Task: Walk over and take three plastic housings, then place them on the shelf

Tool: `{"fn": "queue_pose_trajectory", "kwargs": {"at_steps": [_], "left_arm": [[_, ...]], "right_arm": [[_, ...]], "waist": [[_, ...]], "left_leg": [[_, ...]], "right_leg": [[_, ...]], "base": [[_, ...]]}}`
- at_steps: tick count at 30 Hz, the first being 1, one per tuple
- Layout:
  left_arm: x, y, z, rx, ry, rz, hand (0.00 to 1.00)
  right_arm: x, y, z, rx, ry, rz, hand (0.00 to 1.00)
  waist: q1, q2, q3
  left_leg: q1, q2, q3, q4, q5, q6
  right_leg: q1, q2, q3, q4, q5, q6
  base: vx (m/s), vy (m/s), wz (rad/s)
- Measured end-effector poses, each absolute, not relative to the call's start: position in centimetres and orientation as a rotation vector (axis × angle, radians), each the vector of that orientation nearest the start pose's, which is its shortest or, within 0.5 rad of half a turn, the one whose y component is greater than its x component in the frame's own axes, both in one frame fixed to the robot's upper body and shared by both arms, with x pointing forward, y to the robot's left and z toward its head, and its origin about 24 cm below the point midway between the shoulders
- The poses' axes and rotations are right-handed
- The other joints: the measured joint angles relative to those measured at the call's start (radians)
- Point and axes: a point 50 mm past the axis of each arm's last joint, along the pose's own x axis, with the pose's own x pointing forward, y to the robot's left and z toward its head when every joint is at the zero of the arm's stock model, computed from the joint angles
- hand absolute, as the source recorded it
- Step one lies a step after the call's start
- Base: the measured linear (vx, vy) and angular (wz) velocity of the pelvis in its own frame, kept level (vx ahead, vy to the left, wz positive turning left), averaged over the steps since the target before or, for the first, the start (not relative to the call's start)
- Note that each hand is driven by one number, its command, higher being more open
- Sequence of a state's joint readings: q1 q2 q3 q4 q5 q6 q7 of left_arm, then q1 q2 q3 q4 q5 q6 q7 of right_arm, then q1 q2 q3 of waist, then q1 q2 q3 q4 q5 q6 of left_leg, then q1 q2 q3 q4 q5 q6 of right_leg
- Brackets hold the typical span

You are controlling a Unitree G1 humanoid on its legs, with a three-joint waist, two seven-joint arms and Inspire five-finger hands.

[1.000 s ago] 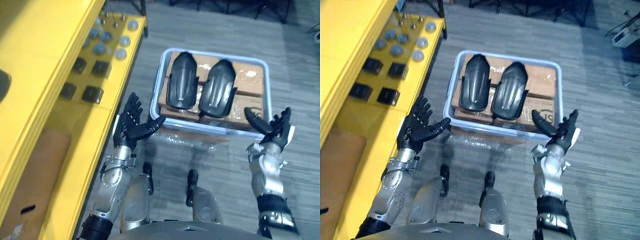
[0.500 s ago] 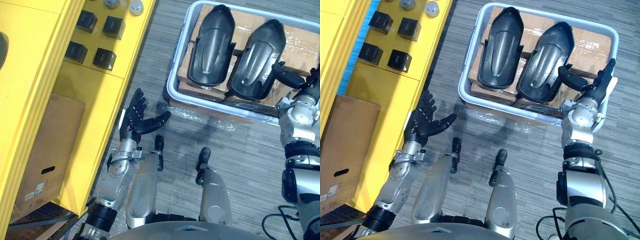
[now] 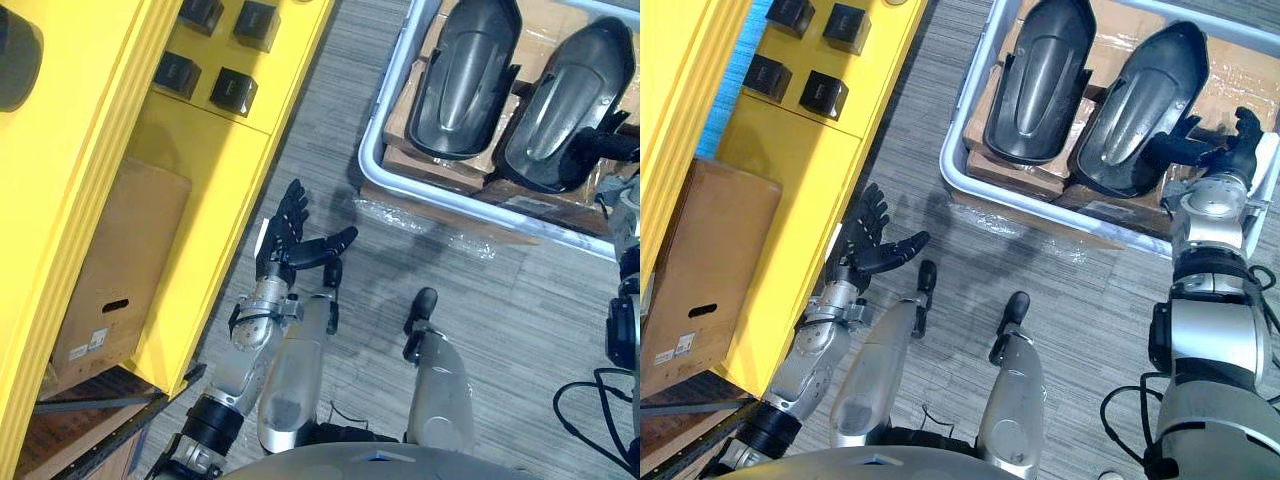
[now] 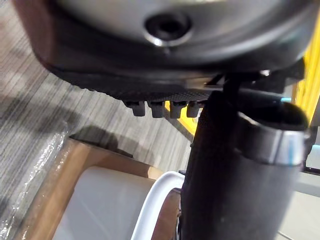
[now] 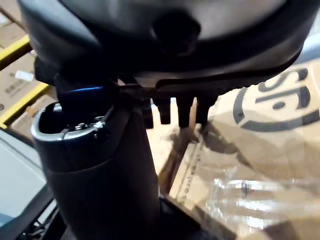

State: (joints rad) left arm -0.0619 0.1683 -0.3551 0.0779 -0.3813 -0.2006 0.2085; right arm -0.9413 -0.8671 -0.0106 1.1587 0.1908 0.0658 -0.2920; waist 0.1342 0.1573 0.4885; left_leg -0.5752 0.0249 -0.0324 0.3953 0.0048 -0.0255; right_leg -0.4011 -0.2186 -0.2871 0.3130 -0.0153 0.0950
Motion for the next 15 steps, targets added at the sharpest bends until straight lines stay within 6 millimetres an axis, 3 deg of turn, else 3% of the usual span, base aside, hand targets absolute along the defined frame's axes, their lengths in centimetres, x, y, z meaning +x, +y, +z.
{"fn": "queue_pose_trajectory", "kwargs": {"at_steps": [3,8,15], "left_arm": [[25.3,11.0,4.2,-0.226,-0.057,-0.103,1.00],[24.8,11.2,3.7,-0.231,-0.044,-0.092,1.00],[24.7,12.2,3.7,-0.221,-0.046,-0.059,1.00]], "right_arm": [[32.7,-41.1,20.2,-0.467,0.172,-0.885,0.00],[32.2,-41.6,19.9,-0.494,0.310,-0.960,0.00],[31.6,-42.1,20.3,-0.208,0.327,-1.040,0.00]], "waist": [[0.001,0.003,-0.002],[0.000,0.012,-0.002],[0.000,0.030,-0.009]], "left_leg": [[0.014,-0.002,0.001,-0.030,0.018,-0.009],[0.040,0.003,0.002,-0.059,0.038,-0.008],[0.058,0.001,0.008,-0.087,0.050,-0.009]], "right_leg": [[0.001,-0.003,-0.006,0.000,-0.002,-0.003],[0.012,0.001,-0.008,-0.002,-0.004,-0.008],[0.014,-0.003,-0.005,-0.003,-0.005,-0.009]], "base": [[-0.02,-0.021,0.05],[0.00,-0.005,0.01],[0.00,0.000,0.00]]}}
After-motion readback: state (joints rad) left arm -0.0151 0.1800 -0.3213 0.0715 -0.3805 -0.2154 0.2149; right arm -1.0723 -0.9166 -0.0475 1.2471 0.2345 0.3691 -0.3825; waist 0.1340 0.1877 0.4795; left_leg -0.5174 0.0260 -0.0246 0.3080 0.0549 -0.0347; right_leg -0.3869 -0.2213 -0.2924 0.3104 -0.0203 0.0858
